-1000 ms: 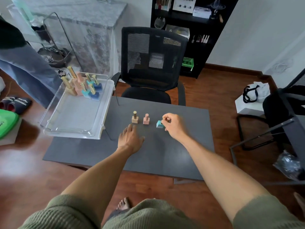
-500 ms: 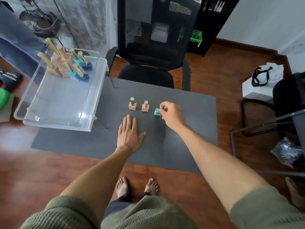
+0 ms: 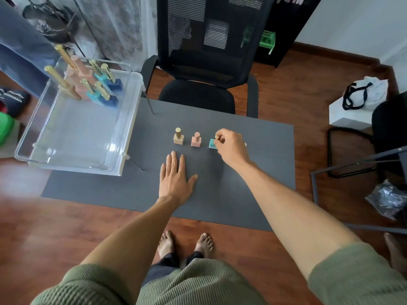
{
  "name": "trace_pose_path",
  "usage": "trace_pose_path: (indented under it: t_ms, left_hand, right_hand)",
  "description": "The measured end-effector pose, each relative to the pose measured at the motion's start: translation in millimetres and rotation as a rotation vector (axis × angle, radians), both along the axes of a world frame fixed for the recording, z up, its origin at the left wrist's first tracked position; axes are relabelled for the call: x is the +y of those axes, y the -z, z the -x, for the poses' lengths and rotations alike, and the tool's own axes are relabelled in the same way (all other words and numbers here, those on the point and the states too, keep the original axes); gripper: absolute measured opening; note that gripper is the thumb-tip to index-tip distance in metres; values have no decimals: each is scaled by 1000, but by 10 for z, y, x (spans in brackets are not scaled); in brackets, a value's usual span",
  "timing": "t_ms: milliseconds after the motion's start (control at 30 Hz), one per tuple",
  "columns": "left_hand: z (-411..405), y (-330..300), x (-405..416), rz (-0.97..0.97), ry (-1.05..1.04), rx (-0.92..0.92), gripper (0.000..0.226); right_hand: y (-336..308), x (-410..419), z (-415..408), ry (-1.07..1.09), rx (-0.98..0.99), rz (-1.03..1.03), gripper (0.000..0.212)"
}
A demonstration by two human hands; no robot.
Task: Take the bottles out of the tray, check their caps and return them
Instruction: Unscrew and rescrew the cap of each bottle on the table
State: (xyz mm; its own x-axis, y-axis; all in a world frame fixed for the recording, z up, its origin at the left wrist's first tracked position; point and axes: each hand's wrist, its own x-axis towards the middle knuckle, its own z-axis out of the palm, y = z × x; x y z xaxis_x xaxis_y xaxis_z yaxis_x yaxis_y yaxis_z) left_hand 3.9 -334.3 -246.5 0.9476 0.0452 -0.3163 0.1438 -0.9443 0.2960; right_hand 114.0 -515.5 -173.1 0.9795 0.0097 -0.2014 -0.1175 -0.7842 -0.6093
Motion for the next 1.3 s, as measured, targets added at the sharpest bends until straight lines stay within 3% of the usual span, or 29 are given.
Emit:
trace_pose_path:
  t_ms: [133,200,300,433,667,867,933,1100,1300]
  left_hand:
    - [-5,-12,2,-1,0,10,80]
    - [-8,-15,-2,-2,1,18,80]
    - [-19,-32,-12,1,-2,27,80]
    - [-34,-48,-14,0,-5,37,80]
    - [-18,-64,29,38,10,45,81]
    - [-20,-41,82,54,29,48,82]
    - [-21,-35,84,55,29,50,82]
    - [-13,-30,87,58,31,55,82]
    - [-39,-82,140,85,51,101,82]
  right_hand:
    - [-12,0,52,-11,15,-5,40]
    - [-14,6,126,6,-22,5,45]
    - [63,19,335,67,-102,13,31]
    - [296,-32,679,178,-21,-17,16]
    - [510,-289,812,512,117,-212,17]
    - [458,-468,494,451,127,-361,58]
    - [454,-493,413,400,142,-359,55]
    - [490,-510,350,395,102,-345,24]
    - [437,-473,439,424,73,-359,25]
